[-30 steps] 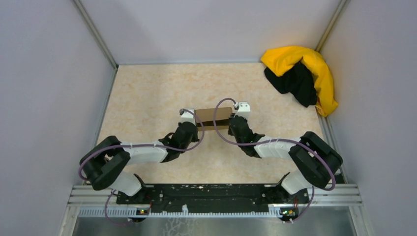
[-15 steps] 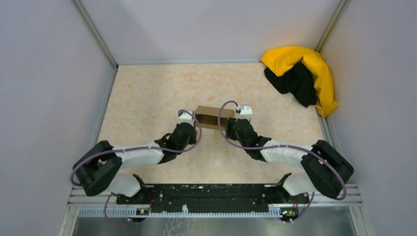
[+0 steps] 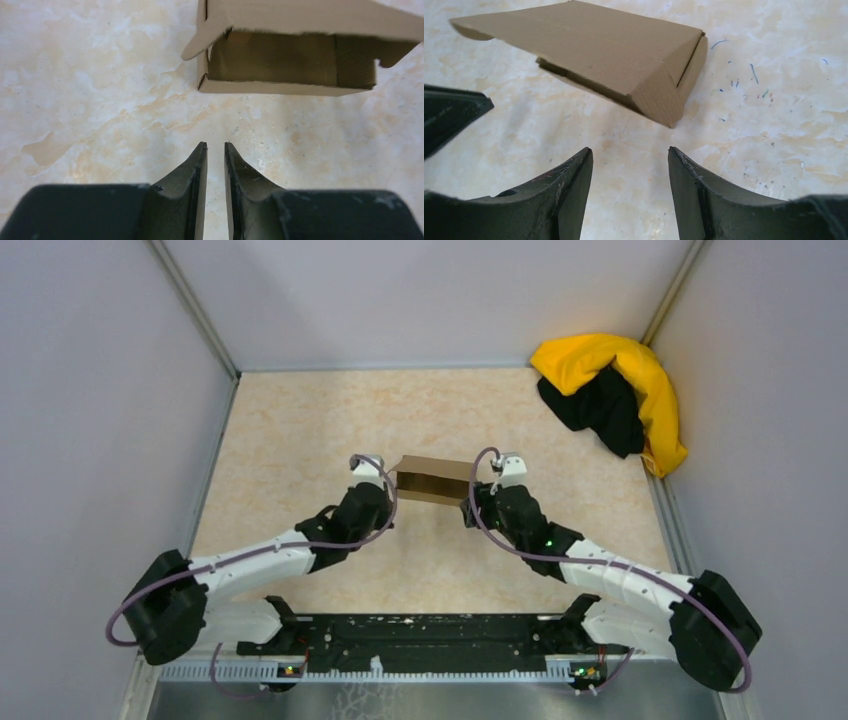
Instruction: Fold the paper box
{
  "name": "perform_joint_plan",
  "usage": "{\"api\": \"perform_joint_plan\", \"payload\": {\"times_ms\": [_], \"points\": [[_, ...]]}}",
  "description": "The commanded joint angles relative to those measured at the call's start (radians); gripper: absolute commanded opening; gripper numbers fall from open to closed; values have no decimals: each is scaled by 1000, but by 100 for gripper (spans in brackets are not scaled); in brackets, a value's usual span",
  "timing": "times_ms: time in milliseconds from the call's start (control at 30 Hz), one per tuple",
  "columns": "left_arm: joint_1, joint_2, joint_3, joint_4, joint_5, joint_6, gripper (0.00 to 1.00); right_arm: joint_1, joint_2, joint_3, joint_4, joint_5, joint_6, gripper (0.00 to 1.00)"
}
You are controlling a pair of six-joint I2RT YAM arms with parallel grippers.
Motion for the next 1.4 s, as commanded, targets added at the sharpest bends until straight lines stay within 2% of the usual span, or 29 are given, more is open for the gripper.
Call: {"api": "perform_joint_plan", "payload": {"times_ms": [0, 67, 133, 200, 300, 367, 467, 500, 567, 633, 767, 933, 1167, 1367], "points": [[-6, -133, 81, -213, -41, -74, 25, 7, -116, 73, -133, -117, 0, 57], [-8, -212, 104, -255, -55, -70, 28, 8, -160, 103, -198, -121, -2, 56], [-6, -264, 131, -238, -46, -25, 36, 8, -191, 153, -257, -108, -23, 56], [-6, -273, 214, -239, -37, 23, 39, 6, -193, 228, -314, -87, -50, 54], [3, -198, 346, -234, -6, 123, 45, -19, -153, 329, -359, -74, -82, 39], [25, -110, 438, -244, 32, 177, 42, -90, -108, 378, -356, -121, -88, 32], [100, 15, 521, -240, 116, 216, 38, -203, -17, 427, -322, -276, -77, 30], [146, 39, 523, -219, 217, 213, 37, -224, 14, 440, -307, -312, -76, 30], [246, 71, 495, -158, 348, 195, 33, -243, 77, 461, -295, -345, -87, 30], [284, 94, 464, -133, 404, 185, 32, -246, 136, 474, -287, -367, -101, 29], [297, 134, 393, -54, 464, 190, 31, -246, 199, 437, -241, -409, -101, 29], [296, 170, 293, 70, 583, 181, 28, -246, 200, 315, -167, -444, -66, 26], [291, 185, 182, 118, 617, 148, 26, -246, 193, 172, -82, -459, -36, 25], [290, 212, 131, 126, 602, 134, 26, -246, 229, 158, -64, -455, -33, 25]]}}
